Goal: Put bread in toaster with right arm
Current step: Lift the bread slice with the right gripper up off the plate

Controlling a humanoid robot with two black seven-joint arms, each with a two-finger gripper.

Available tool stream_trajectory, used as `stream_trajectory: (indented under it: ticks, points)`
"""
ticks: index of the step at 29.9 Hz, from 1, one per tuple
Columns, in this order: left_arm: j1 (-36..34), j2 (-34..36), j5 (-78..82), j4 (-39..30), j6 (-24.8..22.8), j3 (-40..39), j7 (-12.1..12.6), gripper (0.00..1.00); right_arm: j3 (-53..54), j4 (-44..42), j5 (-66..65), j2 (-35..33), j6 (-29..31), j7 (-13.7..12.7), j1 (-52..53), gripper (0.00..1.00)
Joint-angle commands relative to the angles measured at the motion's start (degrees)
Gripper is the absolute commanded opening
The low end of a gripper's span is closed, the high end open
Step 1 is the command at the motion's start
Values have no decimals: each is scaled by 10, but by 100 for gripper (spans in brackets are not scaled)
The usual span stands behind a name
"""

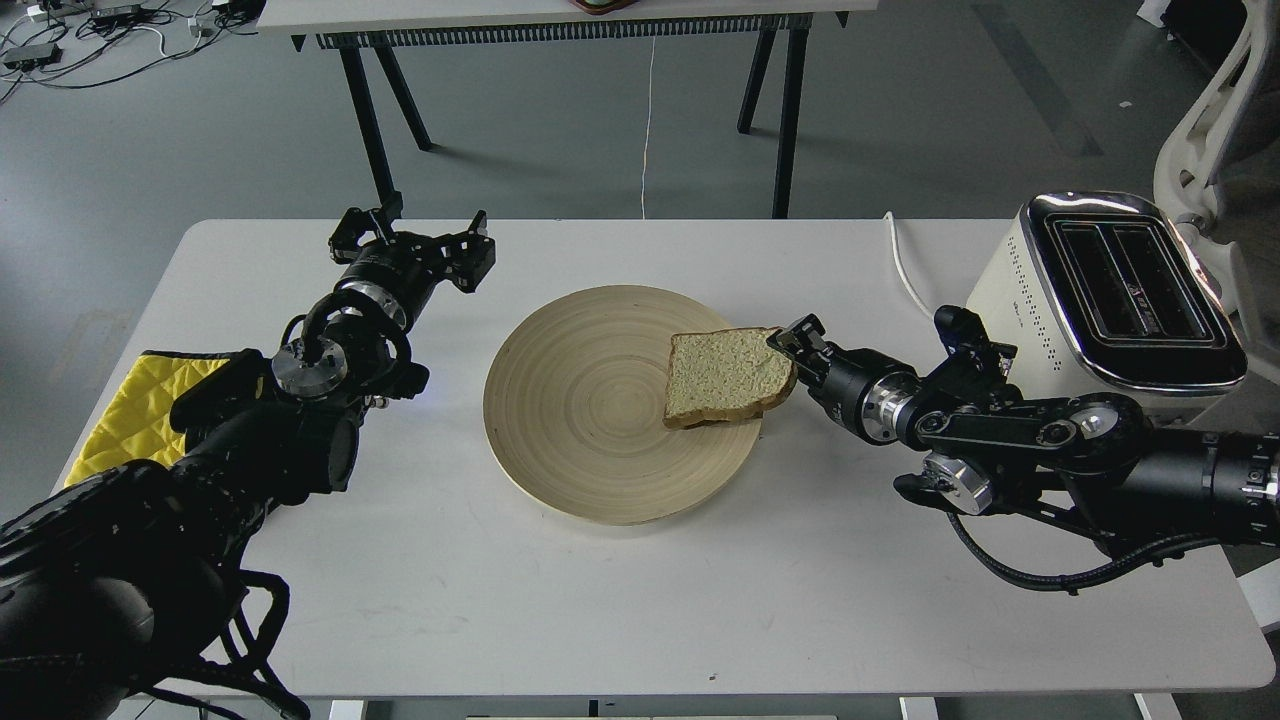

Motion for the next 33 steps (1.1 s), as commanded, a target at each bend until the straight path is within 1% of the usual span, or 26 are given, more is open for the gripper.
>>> stream_trajectory:
  ticks: [1, 13, 25, 28, 33]
  points:
    - [0, 0, 0, 0, 0, 0, 0, 100, 11, 0, 0, 0, 1, 0, 1, 23]
    - [1, 0, 0, 0, 0, 0, 0, 100, 28, -6, -1, 7, 8, -6, 29, 19]
    - [0, 0, 0, 0, 0, 0, 0, 100, 41, 13, -2, 3, 8, -6, 75, 15]
    - [0, 0, 0, 0, 0, 0, 0, 100, 45, 31, -2, -15, 5, -7, 95, 15]
    - [0, 0, 0, 0, 0, 0, 0, 100, 41, 90, -3, -111, 6, -8, 159, 15]
